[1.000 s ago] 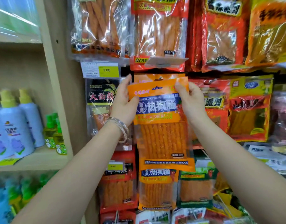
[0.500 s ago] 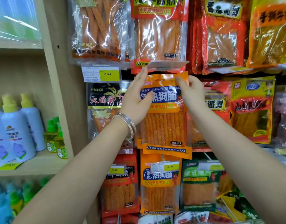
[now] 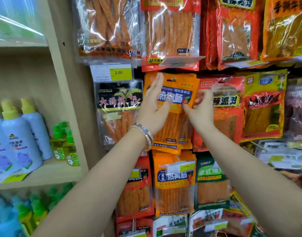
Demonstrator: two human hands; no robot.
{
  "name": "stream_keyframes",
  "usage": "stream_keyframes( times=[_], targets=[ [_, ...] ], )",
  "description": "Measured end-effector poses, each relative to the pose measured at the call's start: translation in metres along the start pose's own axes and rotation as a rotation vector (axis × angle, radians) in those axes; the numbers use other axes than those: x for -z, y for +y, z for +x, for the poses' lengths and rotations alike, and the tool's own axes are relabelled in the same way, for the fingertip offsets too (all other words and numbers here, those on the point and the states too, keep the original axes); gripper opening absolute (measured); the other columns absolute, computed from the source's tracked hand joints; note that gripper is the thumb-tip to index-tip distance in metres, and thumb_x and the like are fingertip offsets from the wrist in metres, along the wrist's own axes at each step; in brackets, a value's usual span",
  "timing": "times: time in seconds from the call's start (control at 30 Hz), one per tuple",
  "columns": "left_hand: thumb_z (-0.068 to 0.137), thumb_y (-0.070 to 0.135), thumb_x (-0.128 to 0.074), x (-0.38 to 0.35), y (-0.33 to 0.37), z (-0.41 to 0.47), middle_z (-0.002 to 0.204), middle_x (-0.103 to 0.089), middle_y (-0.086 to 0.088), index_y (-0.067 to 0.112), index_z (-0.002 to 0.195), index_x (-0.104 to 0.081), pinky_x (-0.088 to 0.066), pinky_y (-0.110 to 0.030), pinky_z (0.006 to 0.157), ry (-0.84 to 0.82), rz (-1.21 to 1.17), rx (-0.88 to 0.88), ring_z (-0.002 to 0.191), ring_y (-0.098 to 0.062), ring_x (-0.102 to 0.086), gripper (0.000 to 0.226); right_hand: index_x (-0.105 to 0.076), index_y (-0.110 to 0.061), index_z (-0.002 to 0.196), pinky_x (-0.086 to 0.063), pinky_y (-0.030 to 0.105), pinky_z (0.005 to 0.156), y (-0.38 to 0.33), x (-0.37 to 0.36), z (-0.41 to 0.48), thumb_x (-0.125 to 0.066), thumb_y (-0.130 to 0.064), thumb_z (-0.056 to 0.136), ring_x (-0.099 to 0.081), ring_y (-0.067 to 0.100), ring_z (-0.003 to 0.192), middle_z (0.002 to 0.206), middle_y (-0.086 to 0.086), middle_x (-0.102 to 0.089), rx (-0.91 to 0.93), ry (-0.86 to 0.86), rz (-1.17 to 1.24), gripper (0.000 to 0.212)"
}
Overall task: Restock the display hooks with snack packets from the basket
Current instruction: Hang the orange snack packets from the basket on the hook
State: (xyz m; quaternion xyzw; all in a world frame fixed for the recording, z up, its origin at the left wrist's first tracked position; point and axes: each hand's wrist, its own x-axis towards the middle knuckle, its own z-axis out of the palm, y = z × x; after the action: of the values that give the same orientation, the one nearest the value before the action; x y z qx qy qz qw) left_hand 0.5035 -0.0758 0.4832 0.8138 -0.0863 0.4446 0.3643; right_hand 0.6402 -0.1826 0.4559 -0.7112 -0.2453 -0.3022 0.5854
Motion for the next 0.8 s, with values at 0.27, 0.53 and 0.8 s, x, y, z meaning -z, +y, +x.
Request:
stream_keyframes(
  times=[0.27, 0.53, 0.8],
  targets=[
    [0.085, 0.000, -0.054, 0.000, -0.065, -0.151, 0.121, -0.050, 0.008, 0.029, 0.124, -0.049, -0.039, -0.038, 0.105, 0.019, -0.002, 0.322, 0.119, -0.015, -0.049, 0.049, -0.043, -0.023, 0.109, -0.043, 0.024, 0.067, 0.016, 0.000, -0.139, -0.064, -0.002, 0.083, -0.047, 0.001, 0.061, 0.089, -0.001, -0.047, -0.180, -0.200, 0.257, 0.039],
    [0.088, -0.001, -0.055, 0.035, -0.113, -0.422, 0.107, -0.062, -0.011, 0.010, 0.110, -0.063, -0.047, -0.028, 0.089, -0.138, 0.036, 1.182, 0.093, -0.019, -0.059, 0.026, -0.045, -0.010, 0.118, -0.042, 0.014, 0.063, 0.038, -0.011, -0.349, -0.062, 0.006, 0.084, -0.049, 0.001, 0.066, 0.092, 0.001, -0.048, -0.556, -0.869, 0.200, 0.042],
    [0.085, -0.006, -0.057, 0.138, -0.115, -0.593, 0.107, -0.064, -0.015, -0.006, 0.112, -0.061, -0.030, 0.001, 0.067, 0.078, 0.164, 1.681, 0.096, -0.020, -0.056, 0.028, -0.048, -0.005, 0.122, -0.038, 0.000, 0.059, 0.021, -0.075, -0.536, -0.066, -0.004, 0.084, -0.049, -0.003, 0.076, 0.105, 0.005, -0.048, -0.759, -1.387, -0.028, 0.042]
  ],
)
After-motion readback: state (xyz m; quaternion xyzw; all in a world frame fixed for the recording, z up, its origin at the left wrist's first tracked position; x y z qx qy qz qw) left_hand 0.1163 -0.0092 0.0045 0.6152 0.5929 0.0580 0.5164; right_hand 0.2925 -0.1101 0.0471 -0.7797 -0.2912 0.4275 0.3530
